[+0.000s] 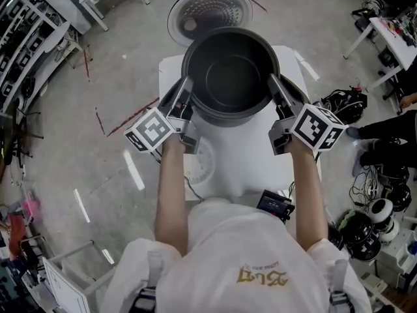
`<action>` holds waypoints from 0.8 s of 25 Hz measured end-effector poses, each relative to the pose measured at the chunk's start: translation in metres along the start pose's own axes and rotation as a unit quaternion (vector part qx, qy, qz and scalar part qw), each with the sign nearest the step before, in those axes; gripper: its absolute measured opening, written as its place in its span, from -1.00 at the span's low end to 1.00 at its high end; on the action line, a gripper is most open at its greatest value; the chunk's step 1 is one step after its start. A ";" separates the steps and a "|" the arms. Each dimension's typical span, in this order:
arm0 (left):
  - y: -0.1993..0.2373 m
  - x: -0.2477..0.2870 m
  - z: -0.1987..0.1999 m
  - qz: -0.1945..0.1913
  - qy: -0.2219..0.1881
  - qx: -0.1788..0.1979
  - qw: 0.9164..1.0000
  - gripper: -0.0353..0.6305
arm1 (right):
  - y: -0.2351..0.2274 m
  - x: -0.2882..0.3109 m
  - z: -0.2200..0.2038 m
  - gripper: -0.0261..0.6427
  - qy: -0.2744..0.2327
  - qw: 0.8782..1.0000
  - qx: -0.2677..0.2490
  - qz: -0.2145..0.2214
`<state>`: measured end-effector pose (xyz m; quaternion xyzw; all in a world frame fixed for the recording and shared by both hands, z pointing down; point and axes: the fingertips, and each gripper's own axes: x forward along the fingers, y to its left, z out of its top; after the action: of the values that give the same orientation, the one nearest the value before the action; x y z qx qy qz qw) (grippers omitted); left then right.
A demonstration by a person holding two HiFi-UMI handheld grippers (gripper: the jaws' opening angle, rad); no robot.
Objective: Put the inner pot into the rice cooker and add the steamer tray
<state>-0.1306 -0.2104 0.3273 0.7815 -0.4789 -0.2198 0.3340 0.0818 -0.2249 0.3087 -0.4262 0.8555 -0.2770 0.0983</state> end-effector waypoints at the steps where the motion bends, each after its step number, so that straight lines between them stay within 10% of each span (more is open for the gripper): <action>1: 0.001 0.003 0.001 0.001 -0.001 0.001 1.000 -0.67 | -0.002 0.003 0.001 -0.67 0.001 1.000 -0.003 -0.001; 20: 0.081 0.043 -0.016 0.052 0.043 -0.008 0.998 -0.65 | -0.057 0.063 -0.036 -0.67 0.053 0.997 0.037 -0.037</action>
<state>-0.1499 -0.2699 0.3962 0.7615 -0.5022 -0.1724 0.3718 0.0667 -0.2874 0.3749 -0.4388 0.8322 -0.3339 0.0586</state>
